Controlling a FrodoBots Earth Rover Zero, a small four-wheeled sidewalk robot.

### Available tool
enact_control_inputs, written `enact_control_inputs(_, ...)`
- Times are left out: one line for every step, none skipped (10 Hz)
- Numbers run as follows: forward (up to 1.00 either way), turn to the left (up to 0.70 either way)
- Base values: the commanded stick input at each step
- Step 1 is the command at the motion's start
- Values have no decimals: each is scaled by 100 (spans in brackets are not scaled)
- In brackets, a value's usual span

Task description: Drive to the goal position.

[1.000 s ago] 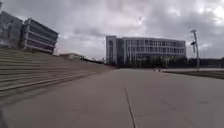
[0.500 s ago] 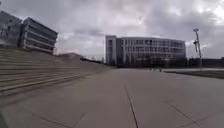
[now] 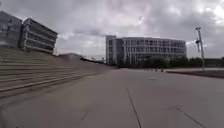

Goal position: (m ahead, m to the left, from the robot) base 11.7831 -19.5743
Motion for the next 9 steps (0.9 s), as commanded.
enact_control_inputs(70, 0)
enact_control_inputs(70, 0)
enact_control_inputs(70, 0)
enact_control_inputs(70, 0)
enact_control_inputs(70, 0)
enact_control_inputs(70, 0)
enact_control_inputs(70, 0)
enact_control_inputs(70, 0)
enact_control_inputs(70, 0)
